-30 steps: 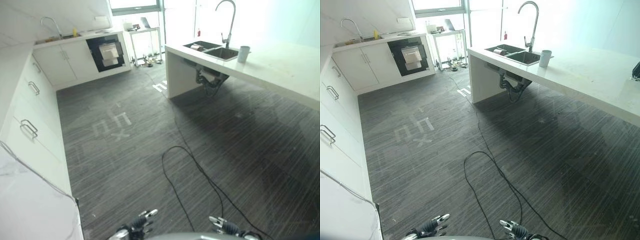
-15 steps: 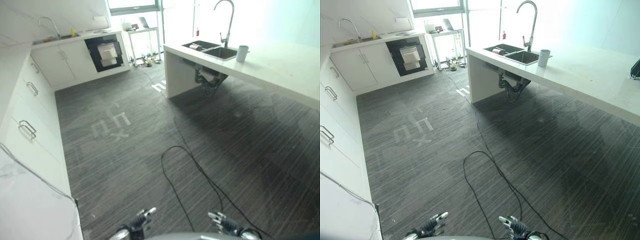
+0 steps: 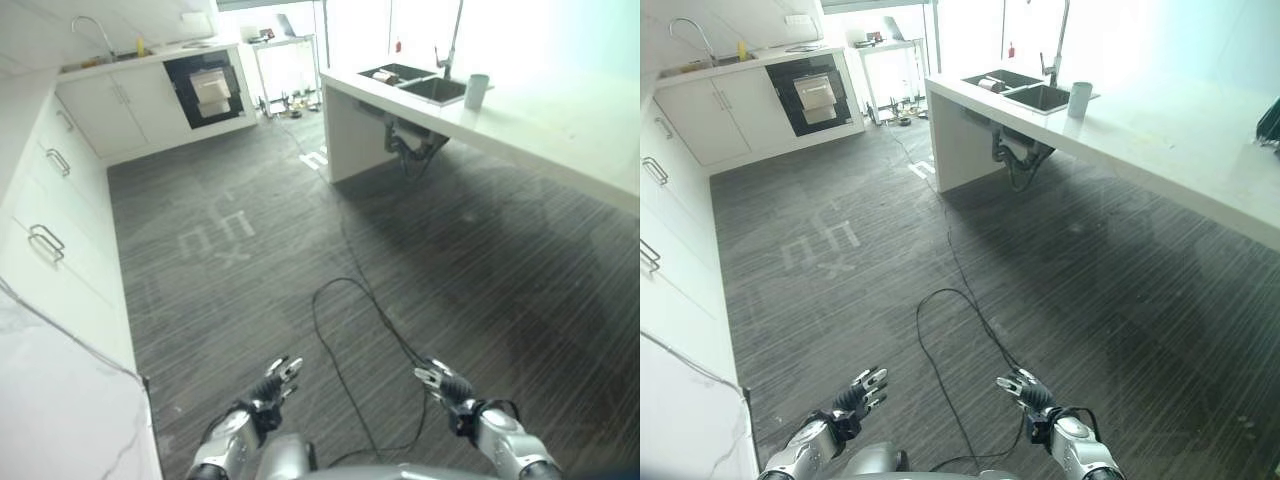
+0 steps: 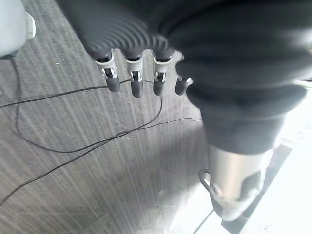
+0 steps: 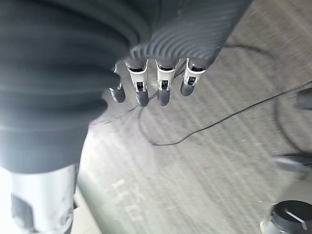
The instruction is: Place the dishes in the dishwasher.
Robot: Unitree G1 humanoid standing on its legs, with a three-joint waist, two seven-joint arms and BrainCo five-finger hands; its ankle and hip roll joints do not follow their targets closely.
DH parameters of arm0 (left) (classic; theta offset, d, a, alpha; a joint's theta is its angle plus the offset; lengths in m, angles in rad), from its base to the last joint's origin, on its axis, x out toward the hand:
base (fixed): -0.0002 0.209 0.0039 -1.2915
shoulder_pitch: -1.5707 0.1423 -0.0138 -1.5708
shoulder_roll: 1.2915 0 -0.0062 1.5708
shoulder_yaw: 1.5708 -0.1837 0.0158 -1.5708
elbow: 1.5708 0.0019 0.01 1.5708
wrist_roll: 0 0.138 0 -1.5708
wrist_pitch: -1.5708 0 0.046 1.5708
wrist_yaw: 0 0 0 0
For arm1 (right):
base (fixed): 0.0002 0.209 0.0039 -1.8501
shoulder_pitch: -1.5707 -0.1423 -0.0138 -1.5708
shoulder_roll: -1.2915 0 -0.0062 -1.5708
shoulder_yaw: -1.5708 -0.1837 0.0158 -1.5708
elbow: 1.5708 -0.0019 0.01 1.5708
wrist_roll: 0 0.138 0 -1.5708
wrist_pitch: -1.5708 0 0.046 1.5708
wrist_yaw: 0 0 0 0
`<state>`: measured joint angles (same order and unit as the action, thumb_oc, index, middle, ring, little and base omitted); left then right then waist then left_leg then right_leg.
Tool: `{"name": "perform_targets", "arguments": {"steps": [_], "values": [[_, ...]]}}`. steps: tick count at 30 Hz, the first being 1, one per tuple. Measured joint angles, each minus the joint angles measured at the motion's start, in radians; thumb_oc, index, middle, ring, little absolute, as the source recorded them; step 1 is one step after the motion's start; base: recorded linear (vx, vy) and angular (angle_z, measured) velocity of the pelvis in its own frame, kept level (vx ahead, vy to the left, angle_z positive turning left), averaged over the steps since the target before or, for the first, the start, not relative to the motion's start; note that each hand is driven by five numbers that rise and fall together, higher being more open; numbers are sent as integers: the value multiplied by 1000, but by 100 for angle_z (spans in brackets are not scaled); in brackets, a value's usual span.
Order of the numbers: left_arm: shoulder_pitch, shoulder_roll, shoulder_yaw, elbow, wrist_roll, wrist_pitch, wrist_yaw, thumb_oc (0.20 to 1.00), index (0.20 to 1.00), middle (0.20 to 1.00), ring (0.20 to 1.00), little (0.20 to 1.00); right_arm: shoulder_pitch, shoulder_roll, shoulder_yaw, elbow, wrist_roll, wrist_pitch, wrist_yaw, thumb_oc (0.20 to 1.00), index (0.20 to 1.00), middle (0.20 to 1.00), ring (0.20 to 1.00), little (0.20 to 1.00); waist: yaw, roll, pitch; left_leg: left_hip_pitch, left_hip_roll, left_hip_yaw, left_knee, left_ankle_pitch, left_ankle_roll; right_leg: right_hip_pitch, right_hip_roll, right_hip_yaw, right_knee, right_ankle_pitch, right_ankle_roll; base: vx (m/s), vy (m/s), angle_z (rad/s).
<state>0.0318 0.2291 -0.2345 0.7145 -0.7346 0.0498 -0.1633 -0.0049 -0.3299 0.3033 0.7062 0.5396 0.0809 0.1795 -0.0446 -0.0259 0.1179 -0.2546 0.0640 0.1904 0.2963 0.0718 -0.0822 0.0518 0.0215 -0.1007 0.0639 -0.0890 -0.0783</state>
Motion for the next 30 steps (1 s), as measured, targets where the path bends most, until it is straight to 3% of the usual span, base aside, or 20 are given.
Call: {"name": "perform_targets", "arguments": {"steps": [3, 7, 8, 9, 11, 12, 13, 14, 15, 16, 17, 18, 20, 23, 24, 25, 27, 28, 29, 30], "values": [[-4, -21, -3, -11, 0, 21, 5, 1000, 1000, 1000, 1000, 1000, 20, -9, 4, -42, 0, 23, -16, 1000, 1000, 1000, 1000, 1000, 0, 47, 23, 38, 18, -23, -391, 63, -44, 24, 34, -25, -41, 29, 43, 312, 180, 23], [20, -21, -3, -7, 0, 30, 5, 1000, 1000, 1000, 1000, 1000, 57, -21, 2, -56, 12, 35, -29, 1000, 1000, 1000, 1000, 1000, 9, 38, 39, 37, 51, 64, -379, 75, -38, 85, 51, -33, -53, -6, 16, 445, 282, 5], [31, -21, -1, -12, 0, 25, 5, 1000, 1000, 1000, 1000, 1000, 46, -16, 0, -44, 12, 36, -33, 1000, 1000, 1000, 1000, 1000, 13, 32, 45, 63, 40, 57, -329, 54, -7, 115, 53, -8, -73, -5, 13, 495, 333, -82], [44, -22, 0, -13, 0, 27, 6, 1000, 1000, 1000, 1000, 1000, 27, -12, 0, -30, 13, 37, -33, 1000, 1000, 1000, 1000, 1000, 36, 26, 47, 132, -17, 34, -288, 14, 54, 150, 45, 44, -81, -30, 36, 516, 382, -86], [34, -14, 0, -65, 0, 28, 5, 1000, 1000, 1000, 1000, 1000, 60, -14, -6, -73, 13, 39, -39, 1000, 1000, 1000, 1000, 1000, 17, 15, 38, 257, -141, 39, -347, 7, 180, 219, 18, 34, -60, -85, 72, 421, 379, -30], [7, 19, -16, -113, 1, 28, 2, 1000, 1000, 1000, 1000, 1000, 92, 12, 0, -136, 15, 39, -58, 1000, 1000, 1000, 1000, 1000, -2, 31, 24, 333, -124, 34, -386, 8, 216, 100, 18, 4, 317, -119, 111, 487, 475, 18], [-10, 58, -43, -122, 1, 31, 3, 1000, 1000, 1000, 1000, 1000, 97, 36, 0, -157, 32, 40, -67, 1000, 1000, 1000, 1000, 1000, -2, -1, 1, 366, -167, 25, -374, -32, 235, -3, -38, 7, 585, -129, 153, 537, 530, 35], [-40, 69, -66, -123, 1, 34, 6, 1000, 1000, 1000, 1000, 1000, 118, 57, -9, -191, 32, 34, -86, 1000, 1000, 1000, 1000, 1000, 3, -21, -4, 377, -217, 11, -319, -95, 278, -98, -83, 42, 812, -50, 246, 487, 402, 53], [-37, 79, -124, -161, 1, 37, 13, 1000, 1000, 1000, 1000, 1000, 154, 111, -44, -197, 32, 25, -103, 1000, 1000, 1000, 1000, 1000, -1, 1, -11, 398, -250, -5, -197, -229, 335, -376, -165, 50, 1332, 292, 341, 436, 178, 45], [-29, 66, -127, -163, 1, 42, 19, 1000, 1000, 1000, 1000, 1000, 156, 122, -43, -194, 33, 21, -105, 1000, 1000, 1000, 1000, 1000, -8, 33, -9, 400, -239, -17, -178, -259, 328, -501, -171, 25, 1444, 275, 313, 386, 6, 30], [-19, 57, -127, -195, 1, 59, 23, 1000, 1000, 1000, 1000, 1000, 144, 103, -29, -228, 36, 14, -100, 1000, 1000, 1000, 1000, 1000, -34, 104, -9, 440, -199, -42, -230, -261, 289, -611, -104, -29, 1305, 138, 230, 612, -94, 43], [-49, 87, -113, -222, 1, 72, 20, 1000, 1000, 1000, 1000, 1000, 100, 92, -5, -239, 51, 15, -101, 1000, 1000, 1000, 1000, 1000, -81, 108, 13, 486, -173, -75, -278, -223, 210, -611, 18, -26, 742, 20, 165, 556, -133, 86], [-85, 104, -108, -221, 2, 75, 20, 1000, 1000, 1000, 1000, 1000, 128, 69, -9, -244, 52, 16, -98, 1000, 1000, 1000, 1000, 1000, -99, 12, 21, 547, -225, -131, -264, -228, 162, -570, 23, -56, 284, 0, 105, 481, -152, 112], [-55, 67, -122, -161, 11, 64, 2, 1000, 1000, 1000, 1000, 1000, 181, 42, -42, -188, 52, 21, -100, 1000, 1000, 1000, 1000, 1000, -110, 0, 24, 661, -246, -156, -255, -263, 104, -499, 49, -113, 113, -8, -11, 257, -108, 83], [-5, 54, -123, -146, 18, 68, -1, 1000, 1000, 1000, 1000, 1000, 191, 26, -44, -165, 53, 21, -100, 1000, 1000, 1000, 1000, 1000, -109, -4, 11, 701, -288, -149, -208, -264, 101, -425, 57, -135, 106, -19, -143, 580, -288, 9], [53, 42, -120, -113, 20, 65, -13, 1000, 1000, 1000, 1000, 1000, 164, 11, -49, -134, 57, 14, -101, 1000, 1000, 1000, 1000, 1000, -93, 19, 13, 668, -284, -121, -53, -371, 114, -355, 40, -27, 57, 290, -201, 592, -299, 33], [27, 52, -120, -88, 19, 41, -18, 1000, 1000, 1000, 1000, 1000, 122, 37, -28, -37, 72, 15, -101, 1000, 1000, 1000, 1000, 1000, -67, 10, 14, 573, -165, -142, -88, -382, 65, -296, 35, -20, 50, 285, -199, 499, -280, 32], [30, 53, -113, -90, 19, 34, -17, 1000, 1000, 1000, 1000, 1000, 100, 27, -33, -60, 72, 16, -100, 1000, 1000, 1000, 1000, 1000, -45, 32, 9, 576, -171, -135, -100, -352, 41, -330, 48, -56, 135, 251, -158, 344, -240, -46], [25, 54, -113, -89, 19, 41, -17, 1000, 1000, 1000, 1000, 1000, 62, 31, -45, -84, 72, 12, -102, 1000, 1000, 1000, 1000, 1000, -54, 43, 7, 562, -166, -93, -41, -349, 34, -346, 66, -134, 279, 121, -159, 285, -218, -90], [12, 57, -116, -83, 20, 41, -16, 1000, 1000, 1000, 1000, 1000, 49, 29, -38, -111, 72, 10, -99, 1000, 1000, 1000, 1000, 1000, -60, 36, -8, 511, -174, -57, 96, -316, -4, -286, 77, -119, 253, 24, -168, 314, -243, -87]]}}
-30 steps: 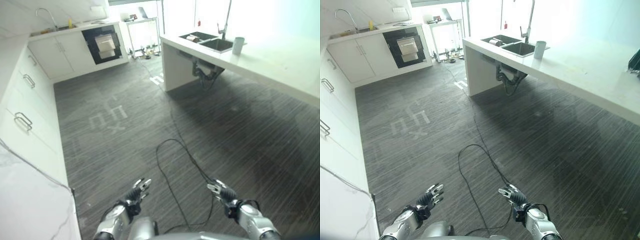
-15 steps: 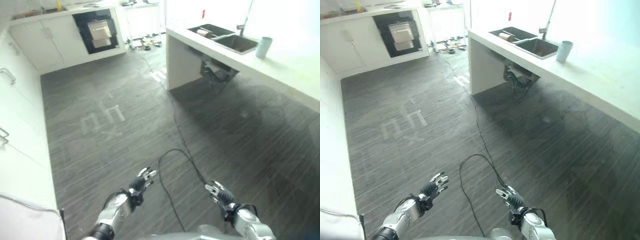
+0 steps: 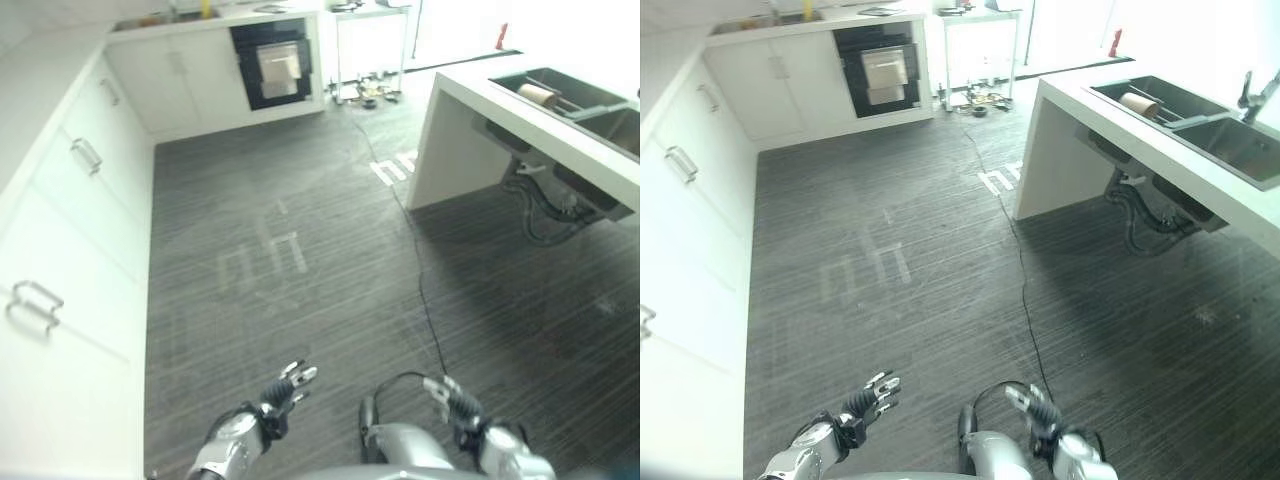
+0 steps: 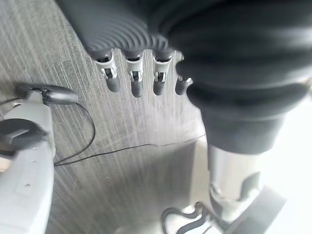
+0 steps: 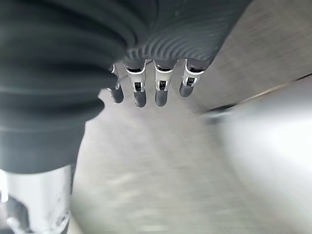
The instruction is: Place the dishes in the dishwasher.
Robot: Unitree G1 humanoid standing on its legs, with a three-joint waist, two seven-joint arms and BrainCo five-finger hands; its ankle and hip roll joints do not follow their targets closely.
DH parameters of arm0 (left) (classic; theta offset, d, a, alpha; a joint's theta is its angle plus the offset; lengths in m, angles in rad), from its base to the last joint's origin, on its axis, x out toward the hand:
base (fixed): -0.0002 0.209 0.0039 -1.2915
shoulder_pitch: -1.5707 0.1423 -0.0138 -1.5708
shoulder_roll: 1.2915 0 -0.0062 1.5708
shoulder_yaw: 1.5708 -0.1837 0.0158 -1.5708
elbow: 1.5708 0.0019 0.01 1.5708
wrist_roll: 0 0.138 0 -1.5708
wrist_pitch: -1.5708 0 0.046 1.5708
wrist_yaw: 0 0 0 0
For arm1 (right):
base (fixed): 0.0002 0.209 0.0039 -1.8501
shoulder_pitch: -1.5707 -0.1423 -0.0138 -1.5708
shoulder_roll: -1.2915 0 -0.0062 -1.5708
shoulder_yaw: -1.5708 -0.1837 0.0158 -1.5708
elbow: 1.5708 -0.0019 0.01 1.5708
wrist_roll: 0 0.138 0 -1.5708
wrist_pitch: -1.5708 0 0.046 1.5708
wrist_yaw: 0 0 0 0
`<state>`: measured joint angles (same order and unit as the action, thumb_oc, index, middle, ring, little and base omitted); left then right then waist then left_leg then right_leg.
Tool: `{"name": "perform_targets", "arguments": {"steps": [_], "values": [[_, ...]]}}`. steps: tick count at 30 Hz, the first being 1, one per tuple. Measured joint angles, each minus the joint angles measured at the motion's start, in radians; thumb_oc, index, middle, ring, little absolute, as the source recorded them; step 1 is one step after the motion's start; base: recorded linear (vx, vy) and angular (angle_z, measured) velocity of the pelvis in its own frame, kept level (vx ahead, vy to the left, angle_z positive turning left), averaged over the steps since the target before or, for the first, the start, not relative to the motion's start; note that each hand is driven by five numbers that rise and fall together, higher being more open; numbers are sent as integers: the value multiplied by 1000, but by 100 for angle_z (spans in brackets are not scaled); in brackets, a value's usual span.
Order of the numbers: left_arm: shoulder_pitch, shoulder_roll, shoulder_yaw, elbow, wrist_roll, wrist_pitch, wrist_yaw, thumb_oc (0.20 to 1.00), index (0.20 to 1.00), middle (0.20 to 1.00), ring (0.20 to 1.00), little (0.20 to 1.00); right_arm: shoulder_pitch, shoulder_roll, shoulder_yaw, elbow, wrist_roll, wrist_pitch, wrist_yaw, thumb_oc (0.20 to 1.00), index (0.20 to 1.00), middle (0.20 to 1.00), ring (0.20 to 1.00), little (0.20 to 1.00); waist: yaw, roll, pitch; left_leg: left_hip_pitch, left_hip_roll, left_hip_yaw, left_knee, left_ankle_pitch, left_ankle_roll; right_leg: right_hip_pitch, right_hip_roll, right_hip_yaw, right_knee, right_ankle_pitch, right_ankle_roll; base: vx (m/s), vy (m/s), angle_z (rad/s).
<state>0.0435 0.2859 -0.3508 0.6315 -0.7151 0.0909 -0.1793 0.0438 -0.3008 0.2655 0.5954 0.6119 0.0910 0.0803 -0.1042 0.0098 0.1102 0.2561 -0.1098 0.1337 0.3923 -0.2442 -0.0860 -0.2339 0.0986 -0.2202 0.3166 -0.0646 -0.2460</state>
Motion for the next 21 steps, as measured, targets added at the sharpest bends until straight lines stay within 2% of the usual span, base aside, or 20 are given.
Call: {"name": "perform_targets", "arguments": {"steps": [1, 2, 3, 4, 5, 6, 7, 9, 10, 11, 12, 13, 14, 15, 17, 18, 19, 20, 21], "values": [[-11, -18, -2, -7, 0, -1, -2, 1000, 1000, 1000, 1000, 1000, -4, -4, 0, 2, 0, 1, -1, 1000, 1000, 1000, 1000, 1000, 1, 13, -6, -49, 4, 13, 136, 83, -13, 59, -1, 24, -59, 5, 17, 301, -256, -50], [-15, -18, -2, -24, 0, -2, -9, 1000, 1000, 1000, 1000, 1000, 6, -2, 2, 5, 0, 2, 3, 1000, 1000, 1000, 1000, 1000, -11, 8, -9, -109, 26, 15, 281, 107, 2, 110, -2, 47, -99, -5, 26, 246, -225, -37], [-14, -9, 2, -54, -1, -10, -11, 1000, 1000, 1000, 1000, 1000, 17, -1, 4, 17, -1, 4, 10, 1000, 1000, 1000, 1000, 1000, -4, -4, -10, -173, 56, 11, 415, 129, -6, 142, -3, 72, -106, -24, 24, 303, -202, -48], [-15, 13, 6, -69, -1, -5, -12, 1000, 1000, 1000, 1000, 1000, 25, -1, 7, 32, -1, 4, 13, 1000, 1000, 1000, 1000, 1000, 16, -31, -11, -347, 124, -2, 633, 173, 7, 209, -12, 111, -139, -38, 28, 301, -91, -53], [-18, 23, 5, -73, 0, 1, -18, 1000, 1000, 1000, 1000, 1000, 30, -1, 0, 32, 0, 2, 16, 1000, 1000, 1000, 1000, 1000, 13, -48, -11, -447, 125, -44, 663, 174, 16, 234, -28, 121, -170, -39, 28, 426, 27, -93], [-2, 31, 7, -74, 0, 15, -24, 1000, 1000, 1000, 1000, 1000, 29, -9, -2, 26, -1, 3, 22, 1000, 1000, 1000, 1000, 1000, 36, -76, 0, -542, 127, -73, 430, 166, 48, 323, -73, 161, -246, -8, 105, 367, 230, -68], [15, 29, 4, -75, -1, 28, -24, 1000, 1000, 1000, 1000, 1000, 43, -12, 0, 18, -1, 3, 22, 1000, 1000, 1000, 1000, 1000, 24, -60, 2, -546, 150, -59, 146, 172, 49, 428, -89, 175, -305, -28, 146, 365, 276, -77], [11, 29, 4, -82, -2, 27, -22, 1000, 1000, 1000, 1000, 1000, 47, -26, 17, 3, -2, 9, 20, 1000, 1000, 1000, 1000, 1000, 24, -29, 3, -526, 154, -71, -106, 181, 36, 469, -95, 198, -324, -50, 170, 255, 233, -41], [5, 28, 5, -82, -2, 28, -18, 1000, 1000, 1000, 1000, 1000, 50, -32, 40, -5, -2, 12, 19, 1000, 1000, 1000, 1000, 1000, 23, -17, 3, -516, 151, -84, -226, 207, 49, 484, -103, 217, -327, -68, 197, 203, 192, -50], [7, 27, 3, -82, -2, 30, -16, 1000, 1000, 1000, 1000, 1000, 55, -32, 43, -6, -2, 17, 20, 1000, 1000, 1000, 1000, 1000, 25, -6, 0, -496, 143, -98, -280, 228, 60, 501, -106, 232, -326, -82, 219, 196, 194, -87], [25, 21, 3, -86, -3, 31, -5, 1000, 1000, 1000, 1000, 1000, 69, -33, 43, -8, -2, 25, 20, 1000, 1000, 1000, 1000, 1000, 27, -10, -1, -396, 114, -119, -379, 345, 115, 524, -136, 263, -275, -144, 297, 327, 331, -97], [35, 25, -1, -94, -3, 31, -3, 1000, 1000, 1000, 1000, 1000, 73, -34, 40, -9, -2, 24, 20, 1000, 1000, 1000, 1000, 1000, 29, -4, 3, -364, 107, -122, -395, 420, 116, 520, -144, 262, -262, -181, 322, 331, 339, -88], [30, 36, 0, -92, -3, 35, 1, 1000, 1000, 1000, 1000, 1000, 77, -24, 38, -7, -2, 22, 21, 1000, 1000, 1000, 1000, 1000, 14, -29, 2, -329, 76, -106, -431, 411, 133, 511, -160, 261, -282, -171, 319, 333, 340, -41], [23, 31, 7, -87, -2, 35, 1, 1000, 1000, 1000, 1000, 1000, 79, -25, 35, 2, -3, 20, 20, 1000, 1000, 1000, 1000, 1000, 9, -41, 1, -293, 53, -92, -472, 407, 140, 508, -179, 231, -263, -160, 301, 206, 214, -26], [8, 20, 15, -78, -2, 33, 0, 1000, 1000, 1000, 1000, 1000, 80, -23, 30, 26, -2, 12, 23, 1000, 1000, 1000, 1000, 1000, 5, -30, 2, -254, 33, -77, -480, 386, 178, 486, -198, 229, -177, -170, 323, 207, 237, -24], [-2, 22, 15, -77, -2, 32, 0, 1000, 1000, 1000, 1000, 1000, 85, -20, 31, 25, -2, 12, 26, 1000, 1000, 1000, 1000, 1000, -3, -17, 0, -244, 34, -79, -480, 374, 189, 468, -191, 236, -157, -188, 333, 255, 370, -2], [-21, 32, 19, -77, -2, 28, 0, 1000, 1000, 1000, 1000, 1000, 80, -6, 31, 23, -2, 9, 34, 1000, 1000, 1000, 1000, 1000, -2, -17, -1, -223, 20, -75, -480, 357, 208, 416, -190, 237, -158, -179, 332, 224, 396, -4], [-40, 27, -1, -59, -1, 28, 0, 1000, 1000, 1000, 1000, 1000, 70, 2, 31, 20, -2, 8, 26, 1000, 1000, 1000, 1000, 1000, -1, 6, -4, -218, 26, -65, -481, 342, 207, 343, -175, 237, -35, -162, 342, 208, 438, -8], [-49, 26, -5, -59, -1, 29, -2, 1000, 1000, 1000, 1000, 1000, 67, 20, 32, 14, -1, 6, 15, 1000, 1000, 1000, 1000, 1000, -8, 14, -5, -208, 33, -64, -480, 334, 209, 273, -171, 237, 107, -159, 346, 99, 260, -14]]}}
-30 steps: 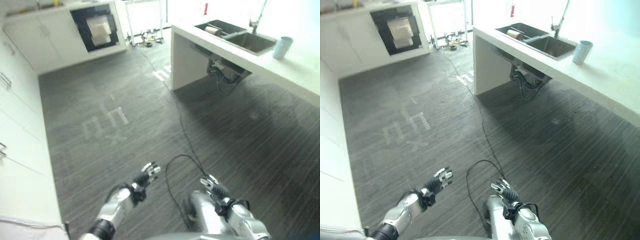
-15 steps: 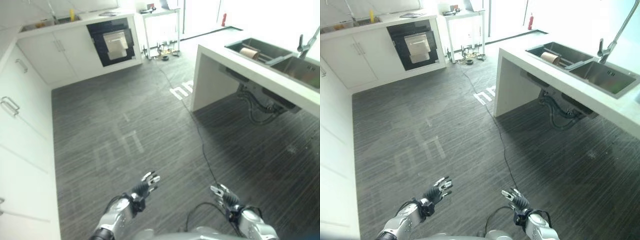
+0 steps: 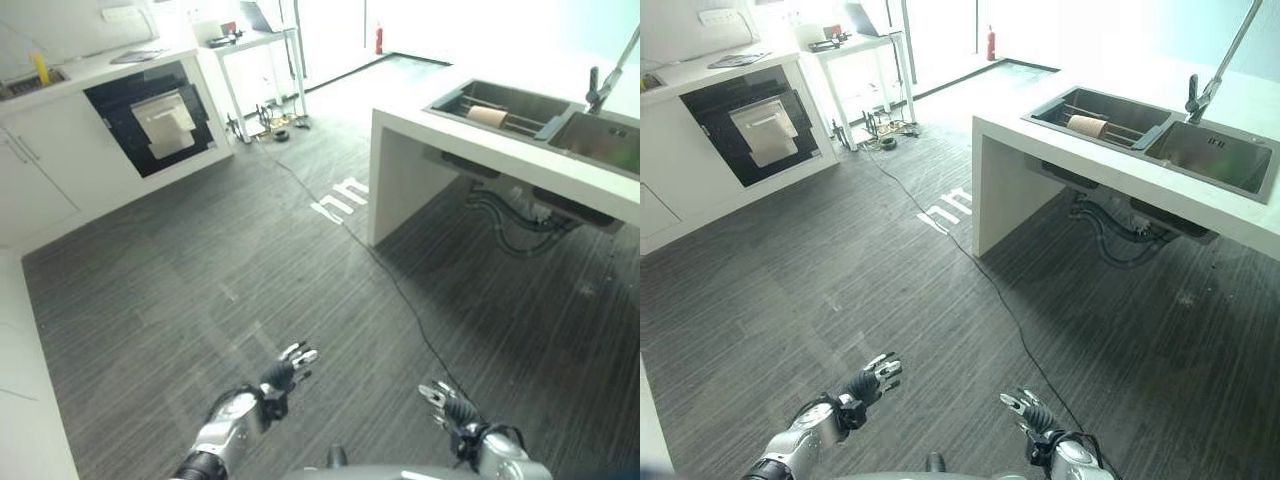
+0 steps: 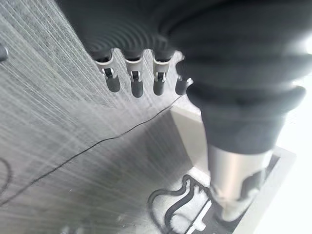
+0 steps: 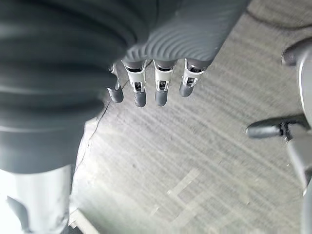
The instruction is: Place the dishes in the dishwasher.
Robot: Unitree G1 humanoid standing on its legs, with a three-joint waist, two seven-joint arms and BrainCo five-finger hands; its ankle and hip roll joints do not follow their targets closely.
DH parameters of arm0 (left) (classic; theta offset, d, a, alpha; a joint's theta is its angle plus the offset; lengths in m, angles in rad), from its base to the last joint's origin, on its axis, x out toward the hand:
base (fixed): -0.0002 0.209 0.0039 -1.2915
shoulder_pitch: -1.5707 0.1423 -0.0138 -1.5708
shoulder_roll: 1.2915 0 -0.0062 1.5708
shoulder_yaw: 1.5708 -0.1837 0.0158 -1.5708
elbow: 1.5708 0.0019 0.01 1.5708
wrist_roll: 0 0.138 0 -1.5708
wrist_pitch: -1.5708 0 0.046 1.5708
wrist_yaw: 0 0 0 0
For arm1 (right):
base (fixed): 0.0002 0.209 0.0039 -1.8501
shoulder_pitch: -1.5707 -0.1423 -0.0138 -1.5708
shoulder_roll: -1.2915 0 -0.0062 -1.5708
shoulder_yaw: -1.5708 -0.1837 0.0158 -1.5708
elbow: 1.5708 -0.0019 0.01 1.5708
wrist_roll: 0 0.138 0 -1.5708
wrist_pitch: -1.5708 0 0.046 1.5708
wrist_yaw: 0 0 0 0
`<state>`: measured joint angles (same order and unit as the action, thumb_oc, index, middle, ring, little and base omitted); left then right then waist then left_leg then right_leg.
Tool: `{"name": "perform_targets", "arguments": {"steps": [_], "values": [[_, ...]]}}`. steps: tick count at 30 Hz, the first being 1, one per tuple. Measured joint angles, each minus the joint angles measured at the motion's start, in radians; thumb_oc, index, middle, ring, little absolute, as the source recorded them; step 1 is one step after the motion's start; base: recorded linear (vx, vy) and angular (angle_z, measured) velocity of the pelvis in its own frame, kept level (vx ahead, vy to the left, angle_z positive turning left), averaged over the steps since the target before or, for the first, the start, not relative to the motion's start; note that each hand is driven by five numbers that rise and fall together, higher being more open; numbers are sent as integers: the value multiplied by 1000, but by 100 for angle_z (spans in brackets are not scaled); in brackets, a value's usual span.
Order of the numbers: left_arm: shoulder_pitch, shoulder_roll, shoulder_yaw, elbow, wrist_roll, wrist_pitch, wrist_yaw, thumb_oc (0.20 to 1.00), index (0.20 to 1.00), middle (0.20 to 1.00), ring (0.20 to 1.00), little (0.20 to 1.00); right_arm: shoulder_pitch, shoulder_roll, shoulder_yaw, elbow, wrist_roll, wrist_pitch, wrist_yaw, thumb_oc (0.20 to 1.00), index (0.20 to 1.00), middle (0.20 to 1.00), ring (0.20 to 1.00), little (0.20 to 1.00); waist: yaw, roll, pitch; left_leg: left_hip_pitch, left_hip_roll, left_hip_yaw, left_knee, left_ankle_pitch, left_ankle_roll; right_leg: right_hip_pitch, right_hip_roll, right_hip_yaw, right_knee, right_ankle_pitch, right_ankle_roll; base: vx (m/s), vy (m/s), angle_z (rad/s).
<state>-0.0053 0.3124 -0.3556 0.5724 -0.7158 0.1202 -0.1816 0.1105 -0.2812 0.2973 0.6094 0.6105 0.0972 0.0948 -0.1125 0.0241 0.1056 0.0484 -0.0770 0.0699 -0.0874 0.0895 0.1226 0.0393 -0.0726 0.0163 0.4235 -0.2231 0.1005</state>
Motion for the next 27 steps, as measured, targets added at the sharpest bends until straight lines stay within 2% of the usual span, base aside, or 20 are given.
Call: {"name": "perform_targets", "arguments": {"steps": [4, 5, 7, 10, 11, 13, 14, 15, 16, 17, 18, 19, 20, 21, 22, 23, 24, 25, 26, 27], "values": [[4, 13, -6, -3, 1, 3, -1, 1000, 1000, 1000, 1000, 1000, 5, 26, 1, -12, 0, -17, -23, 1000, 1000, 1000, 1000, 1000, -15, -6, 0, 25, 15, 39, 0, -26, 8, -136, -11, -42, 247, 45, 38, 80, 69, -32], [11, 20, -2, -7, 0, 3, 1, 1000, 1000, 1000, 1000, 1000, 1, 24, 0, -13, -1, -17, -18, 1000, 1000, 1000, 1000, 1000, -13, -1, 2, 26, 33, 82, 0, -28, -9, -151, -22, -95, 199, 21, 27, 116, -72, -100], [32, 44, 4, -13, 0, 5, 2, 1000, 1000, 1000, 1000, 1000, -7, 25, 1, -33, -1, -21, -12, 1000, 1000, 1000, 1000, 1000, -16, -5, 6, 26, 57, 149, 0, -41, -28, -160, -26, -171, -67, 40, 22, 150, -161, -120], [29, 42, 7, -12, 0, 6, 2, 1000, 1000, 1000, 1000, 1000, 19, 8, 8, -35, -2, -18, -2, 1000, 1000, 1000, 1000, 1000, -30, -36, 24, 46, 60, 190, -1, -67, -39, -200, -64, -204, -347, 175, 58, 209, -290, -55], [33, 27, 0, 17, 1, 3, 0, 1000, 1000, 1000, 1000, 1000, 16, 6, 6, -29, -1, -19, -3, 1000, 1000, 1000, 1000, 1000, -35, -61, 39, 88, 56, 218, -6, -85, -55, -242, -100, -167, -444, 280, 73, 261, -419, -24], [61, 15, 1, 16, 1, -8, -9, 1000, 1000, 1000, 1000, 1000, 20, 8, 3, -23, -1, -23, 0, 1000, 1000, 1000, 1000, 1000, -29, -51, 36, 126, 97, 188, -5, -102, -92, -239, -77, -138, -251, 279, 52, 379, -521, 10], [110, 9, -10, 13, 1, -12, -9, 1000, 1000, 1000, 1000, 1000, 10, 4, 1, 8, -1, -21, 3, 1000, 1000, 1000, 1000, 1000, -25, 1, 27, 199, 200, 181, 3, -142, -178, -144, 38, -180, -288, 248, -73, 446, -543, -7], [101, 11, -5, -26, 1, -15, -8, 1000, 1000, 1000, 1000, 1000, 3, -1, 1, 5, -1, -21, 4, 1000, 1000, 1000, 1000, 1000, -24, 29, 19, 201, 278, 181, 78, -173, -194, -116, 100, -223, -278, 209, -144, 424, -522, -31], [84, 6, -6, -29, -1, -18, -7, 1000, 1000, 1000, 1000, 1000, 3, -6, 0, 7, -2, -19, 5, 1000, 1000, 1000, 1000, 1000, -21, 10, 17, 194, 298, 169, 150, -165, -181, -94, 122, -217, -276, 184, -177, 365, -497, -52], [60, 0, -6, -12, -2, -25, -3, 1000, 1000, 1000, 1000, 1000, -32, -7, -1, 11, -2, -15, 4, 1000, 1000, 1000, 1000, 1000, -11, -53, 10, 71, 318, 157, 437, -107, -214, -68, 119, -199, -277, 159, -214, 310, -402, -56], [46, -16, -10, -15, -1, -30, -1, 1000, 1000, 1000, 1000, 1000, -61, -24, -3, 10, -2, -20, 6, 1000, 1000, 1000, 1000, 1000, -10, -84, 11, -127, 329, 91, 798, -18, -231, -25, 121, -173, -302, 169, -224, 216, -243, -86], [49, -27, -2, -54, -1, -30, 0, 1000, 1000, 1000, 1000, 1000, -70, -31, -19, 22, -3, -17, 9, 1000, 1000, 1000, 1000, 1000, 16, -112, 13, -216, 232, 40, 883, -63, -207, 12, 116, -127, -338, 193, -227, 248, -99, -91], [64, -26, 2, -74, -1, -30, 0, 1000, 1000, 1000, 1000, 1000, -70, -33, -26, 31, -3, -18, 15, 1000, 1000, 1000, 1000, 1000, 39, -128, 15, -256, 164, 35, 870, -83, -178, 45, 112, -97, -383, 197, -149, 144, 8, -108], [65, -33, 4, -68, -2, -29, 6, 1000, 1000, 1000, 1000, 1000, -74, -43, -34, 38, -4, -18, 22, 1000, 1000, 1000, 1000, 1000, 38, -87, 33, -274, 127, 37, 763, -77, -152, 44, 127, -93, -316, 189, 114, 224, 55, -125], [67, -80, 21, -57, -8, -26, 14, 1000, 1000, 1000, 1000, 1000, -78, -95, -26, 5, -8, -14, 41, 1000, 1000, 1000, 1000, 1000, 32, 19, 38, -276, 224, 41, 612, -37, -122, -66, 163, -78, -107, 86, -105, 194, 65, -154], [56, -78, 40, -35, -11, -35, 14, 1000, 1000, 1000, 1000, 1000, -57, -125, -14, -39, -12, -24, 45, 1000, 1000, 1000, 1000, 1000, 18, 25, 27, -280, 238, 63, 506, -7, -170, -90, 43, -95, -154, 124, -126, 270, 134, -84], [32, -82, 25, 11, -11, -19, 22, 1000, 1000, 1000, 1000, 1000, -17, -128, -32, -19, -13, -16, 36, 1000, 1000, 1000, 1000, 1000, -29, 40, 26, -264, 228, 56, 433, -11, -176, -10, 67, -140, -204, 125, -110, 267, 165, -28], [24, -75, 25, 9, -12, -28, 22, 1000, 1000, 1000, 1000, 1000, 24, -129, -20, -4, -15, 5, 32, 1000, 1000, 1000, 1000, 1000, -31, 14, 14, -239, 195, 53, 356, -13, -173, 35, 65, -145, -237, 120, -114, 344, 236, 30], [23, -41, 27, -9, -17, -46, 26, 1000, 1000, 1000, 1000, 1000, 52, -116, 37, -1, -22, 23, 29, 1000, 1000, 1000, 1000, 1000, -16, -30, -8, -236, 151, 39, 138, -9, -173, 77, 91, -143, -314, 125, -111, 274, 186, 7], [19, -33, 31, -11, -22, -45, 32, 1000, 1000, 1000, 1000, 1000, 52, -94, 44, -2, -24, 25, 28, 1000, 1000, 1000, 1000, 1000, -14, -46, -5, -242, 135, 26, 79, 2, -167, 100, 103, -147, -345, 136, -123, 337, 216, 2]]}}
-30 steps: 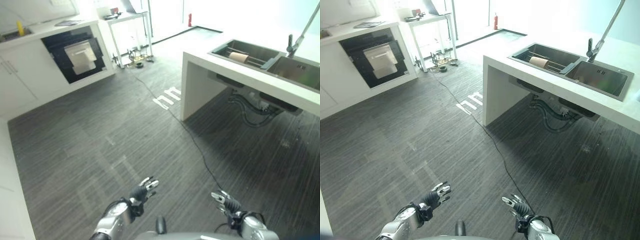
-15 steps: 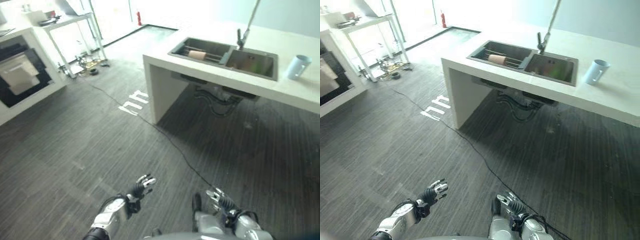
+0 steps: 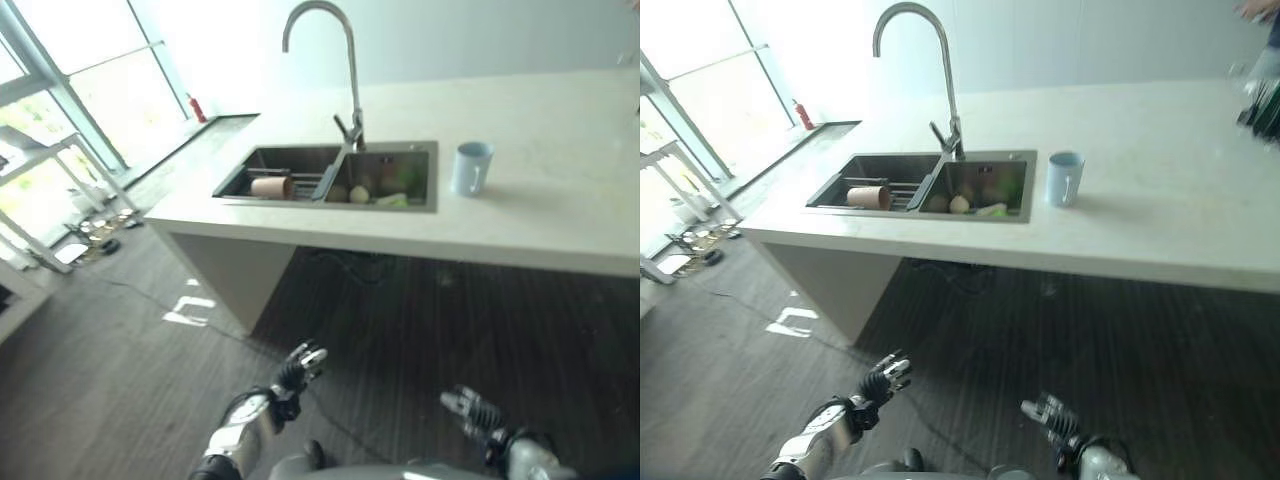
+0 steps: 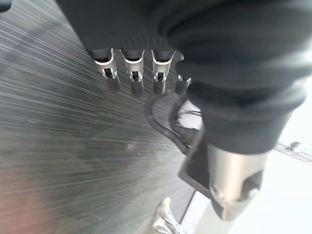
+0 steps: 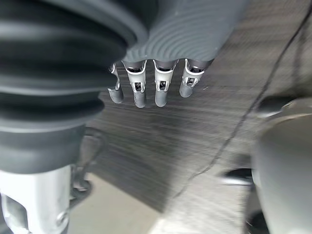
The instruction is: Place the dishes in the dishwasher.
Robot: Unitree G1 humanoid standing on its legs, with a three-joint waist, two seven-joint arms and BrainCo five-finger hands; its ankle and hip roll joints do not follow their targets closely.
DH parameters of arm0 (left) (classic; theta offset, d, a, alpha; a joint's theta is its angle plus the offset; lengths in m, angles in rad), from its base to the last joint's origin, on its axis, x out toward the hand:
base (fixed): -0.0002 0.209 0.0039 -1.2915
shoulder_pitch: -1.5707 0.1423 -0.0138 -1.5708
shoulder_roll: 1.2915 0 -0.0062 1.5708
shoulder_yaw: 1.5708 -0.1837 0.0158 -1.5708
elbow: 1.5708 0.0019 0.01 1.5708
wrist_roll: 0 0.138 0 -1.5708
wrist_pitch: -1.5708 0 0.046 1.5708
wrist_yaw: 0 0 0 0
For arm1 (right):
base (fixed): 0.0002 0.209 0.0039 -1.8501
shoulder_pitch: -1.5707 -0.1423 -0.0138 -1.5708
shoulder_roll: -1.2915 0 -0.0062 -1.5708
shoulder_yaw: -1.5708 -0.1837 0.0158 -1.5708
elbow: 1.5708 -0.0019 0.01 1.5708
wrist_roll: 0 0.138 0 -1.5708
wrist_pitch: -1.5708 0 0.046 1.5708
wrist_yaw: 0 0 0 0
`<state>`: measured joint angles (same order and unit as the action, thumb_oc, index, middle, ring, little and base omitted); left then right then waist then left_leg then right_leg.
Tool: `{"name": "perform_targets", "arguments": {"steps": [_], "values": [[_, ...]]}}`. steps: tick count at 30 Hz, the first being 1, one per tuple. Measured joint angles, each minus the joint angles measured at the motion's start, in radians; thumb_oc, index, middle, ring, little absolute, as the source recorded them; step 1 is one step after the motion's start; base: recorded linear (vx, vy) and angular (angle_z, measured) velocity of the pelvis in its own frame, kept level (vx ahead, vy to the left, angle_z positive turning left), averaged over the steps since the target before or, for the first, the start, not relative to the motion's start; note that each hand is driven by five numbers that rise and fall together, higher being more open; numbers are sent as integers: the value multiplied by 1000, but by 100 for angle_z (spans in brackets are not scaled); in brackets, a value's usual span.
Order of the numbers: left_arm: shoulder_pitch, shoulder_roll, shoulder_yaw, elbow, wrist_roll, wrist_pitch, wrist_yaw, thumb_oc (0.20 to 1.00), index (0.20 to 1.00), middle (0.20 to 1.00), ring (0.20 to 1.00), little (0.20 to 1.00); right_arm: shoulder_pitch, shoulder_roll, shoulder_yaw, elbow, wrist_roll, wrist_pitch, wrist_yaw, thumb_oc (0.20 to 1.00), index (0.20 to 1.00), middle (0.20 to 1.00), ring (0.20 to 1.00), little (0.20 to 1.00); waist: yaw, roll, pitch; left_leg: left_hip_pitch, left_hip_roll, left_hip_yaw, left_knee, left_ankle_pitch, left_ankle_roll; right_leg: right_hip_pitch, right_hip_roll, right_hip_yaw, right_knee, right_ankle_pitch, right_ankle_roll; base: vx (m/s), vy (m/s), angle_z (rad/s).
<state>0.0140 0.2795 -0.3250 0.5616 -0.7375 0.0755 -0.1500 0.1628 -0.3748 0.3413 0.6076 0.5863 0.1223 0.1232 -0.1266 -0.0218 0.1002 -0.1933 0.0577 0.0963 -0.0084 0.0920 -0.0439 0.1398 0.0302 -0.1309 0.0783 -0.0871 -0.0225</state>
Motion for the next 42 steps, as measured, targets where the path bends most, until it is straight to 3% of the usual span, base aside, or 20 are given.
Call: {"name": "perform_targets", "arguments": {"steps": [3, 5, 7, 9, 12, 14, 16, 19, 21, 22, 26, 27, 28, 30, 31, 33, 36, 38, 39, 42], "values": [[55, 1, 6, -2, -10, 1, 10, 1000, 1000, 1000, 1000, 1000, -8, 40, 3, -6, -17, -2, 0, 1000, 1000, 1000, 1000, 1000, 39, -47, 1, 41, -18, -6, -28, 23, 17, 76, -5, 13, -46, -3, 4, 310, 234, -2], [71, 4, 12, -2, -10, 1, 10, 1000, 1000, 1000, 1000, 1000, -46, 37, -2, 10, -17, -4, 0, 1000, 1000, 1000, 1000, 1000, 55, -43, 7, 53, -12, -18, -25, 25, 24, 108, -6, 34, -49, -17, 26, 303, 348, -13], [74, 6, 12, -1, -9, 2, 8, 1000, 1000, 1000, 1000, 1000, -67, 27, -9, 21, -17, -5, 1, 1000, 1000, 1000, 1000, 1000, 59, -30, 12, 103, -16, -25, -22, 13, 81, 144, -11, 63, -39, -25, 38, 267, 360, -14], [64, 6, 7, 0, -9, 3, -5, 1000, 1000, 1000, 1000, 1000, -68, 10, -29, 23, -16, -9, 1, 1000, 1000, 1000, 1000, 1000, 43, 4, 10, 165, -18, 34, -7, -29, 140, 184, -4, 57, -23, -40, 60, 281, 356, 4], [14, 12, -18, 42, -6, 7, -11, 1000, 1000, 1000, 1000, 1000, -64, 9, -44, 60, -14, -8, -3, 1000, 1000, 1000, 1000, 1000, 25, 15, 13, 226, -47, 23, -43, -17, 142, 172, -28, 56, 89, -71, 86, 244, 300, 18], [5, 27, -30, 23, -4, 7, -12, 1000, 1000, 1000, 1000, 1000, -46, 27, -44, 46, -14, -10, -3, 1000, 1000, 1000, 1000, 1000, 20, 25, 15, 264, -60, 11, -80, -17, 157, 77, -54, 47, 273, -123, 98, 197, 290, 13], [-3, 43, -27, 22, -4, 6, -7, 1000, 1000, 1000, 1000, 1000, -14, 57, -44, 10, -16, -10, -3, 1000, 1000, 1000, 1000, 1000, 22, 16, 16, 270, -93, 6, -79, -36, 179, 23, -116, 38, 243, -158, 104, 176, 293, 17], [-5, 64, -28, 25, -1, 6, -6, 1000, 1000, 1000, 1000, 1000, 0, 85, -45, -3, -16, -9, -5, 1000, 1000, 1000, 1000, 1000, 27, 15, 17, 280, -119, 8, -79, -44, 188, -81, -179, 44, 243, -136, 133, 130, 254, 17], [3, 71, -28, 24, 3, 6, -6, 1000, 1000, 1000, 1000, 1000, 4, 96, -45, -9, -16, -10, -10, 1000, 1000, 1000, 1000, 1000, 35, 19, 17, 291, -132, 9, -80, -68, 189, -124, -196, 52, 276, -100, 155, 138, 299, 7], [9, 75, -29, 24, 4, 7, -6, 1000, 1000, 1000, 1000, 1000, 6, 101, -47, -13, -16, -11, -15, 1000, 1000, 1000, 1000, 1000, 49, 17, 18, 301, -146, 11, -80, -82, 201, -141, -198, 62, 306, -22, 154, 115, 254, -15], [43, 79, -28, 20, 12, 11, -4, 1000, 1000, 1000, 1000, 1000, 14, 100, -75, -16, -15, -27, -34, 1000, 1000, 1000, 1000, 1000, 57, 31, 21, 335, -150, 30, -80, -106, 193, -236, -235, 4, 493, 15, 162, 71, 124, -19], [62, 90, -27, 2, 12, 11, -2, 1000, 1000, 1000, 1000, 1000, 8, 99, -75, -17, -15, -27, -34, 1000, 1000, 1000, 1000, 1000, 58, 28, 18, 335, -145, 41, -79, -105, 174, -265, -228, -19, 520, -12, 165, 52, -15, -37], [67, 103, -24, -16, 12, 12, -2, 1000, 1000, 1000, 1000, 1000, 8, 96, -76, -33, -15, -27, -33, 1000, 1000, 1000, 1000, 1000, 58, 20, 22, 332, -137, 49, -79, -102, 148, -279, -196, -35, 475, -44, 168, 40, -35, -32], [66, 124, -6, -54, 11, 14, -1, 1000, 1000, 1000, 1000, 1000, 13, 90, -76, -68, -15, -24, -33, 1000, 1000, 1000, 1000, 1000, 54, 7, 34, 331, -123, 57, -79, -105, 131, -288, -137, -88, 323, -59, 161, 23, -46, -16], [65, 129, 12, -70, 11, 14, 1, 1000, 1000, 1000, 1000, 1000, 14, 89, -76, -78, -15, -23, -33, 1000, 1000, 1000, 1000, 1000, 49, -10, 35, 335, -125, 66, -79, -103, 126, -297, -125, -130, 254, -45, 157, 31, -74, -10], [56, 125, 17, -71, 11, 13, 6, 1000, 1000, 1000, 1000, 1000, 2, 85, -77, -66, -14, -21, -33, 1000, 1000, 1000, 1000, 1000, 51, -22, 35, 346, -134, 79, -79, -109, 117, -317, -130, -147, 194, 14, 144, 61, -117, -6], [46, 95, 12, -47, 12, 9, 3, 1000, 1000, 1000, 1000, 1000, 0, 91, -74, -15, 16, -21, -37, 1000, 1000, 1000, 1000, 1000, 48, -7, 37, 368, -124, 49, -79, -126, 99, -263, -125, -90, 125, 56, 114, 79, -136, 25], [67, 76, 11, -46, 13, 10, -4, 1000, 1000, 1000, 1000, 1000, -24, 88, -78, 18, 25, -26, -45, 1000, 1000, 1000, 1000, 1000, 63, 21, 34, 391, -92, 54, -79, -141, 73, -202, -107, -159, 55, 96, 93, 92, -149, 2], [65, 68, 9, -45, 12, 10, -5, 1000, 1000, 1000, 1000, 1000, -30, 83, -80, 21, 25, -30, -45, 1000, 1000, 1000, 1000, 1000, 53, 33, 33, 395, -84, 49, -78, -145, 58, -187, -86, -147, 27, 127, 68, 85, -126, -11], [62, 43, 13, -44, 12, 8, -6, 1000, 1000, 1000, 1000, 1000, -33, 62, -82, 10, 23, -29, -41, 1000, 1000, 1000, 1000, 1000, 50, 41, 36, 354, -70, 49, 91, -176, 10, -132, -64, -91, -29, 125, 43, 54, -95, -21]]}}
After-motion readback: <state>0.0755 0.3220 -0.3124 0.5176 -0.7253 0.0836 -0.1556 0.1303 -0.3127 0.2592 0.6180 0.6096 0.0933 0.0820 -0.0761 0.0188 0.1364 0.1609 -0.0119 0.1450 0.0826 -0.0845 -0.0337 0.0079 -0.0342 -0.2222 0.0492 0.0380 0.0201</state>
